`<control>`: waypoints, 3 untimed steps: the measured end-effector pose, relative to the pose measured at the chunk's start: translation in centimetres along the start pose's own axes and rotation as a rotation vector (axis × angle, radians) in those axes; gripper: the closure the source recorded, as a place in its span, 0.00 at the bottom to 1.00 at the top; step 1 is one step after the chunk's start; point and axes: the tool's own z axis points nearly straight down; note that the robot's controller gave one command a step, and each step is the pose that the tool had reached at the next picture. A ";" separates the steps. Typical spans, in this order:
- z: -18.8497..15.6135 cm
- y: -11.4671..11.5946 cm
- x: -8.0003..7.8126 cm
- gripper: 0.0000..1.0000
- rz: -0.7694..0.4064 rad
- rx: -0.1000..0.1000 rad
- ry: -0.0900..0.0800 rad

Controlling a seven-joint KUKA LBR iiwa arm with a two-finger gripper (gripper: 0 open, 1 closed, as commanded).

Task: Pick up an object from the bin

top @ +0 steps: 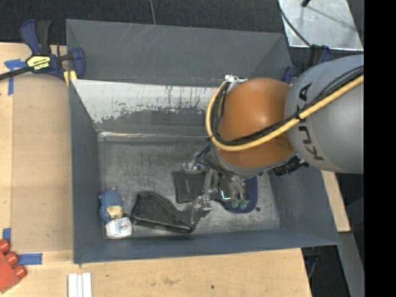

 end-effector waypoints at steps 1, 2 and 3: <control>10.4 -4.7 -5.5 0.00 -0.384 0.003 -0.005; 10.3 -4.7 -5.6 1.00 -0.383 0.003 -0.008; 0.3 -1.9 -9.0 1.00 -0.446 0.001 -0.020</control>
Offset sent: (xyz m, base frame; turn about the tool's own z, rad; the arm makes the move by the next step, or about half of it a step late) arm 0.0538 -0.0450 -0.1042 -0.3876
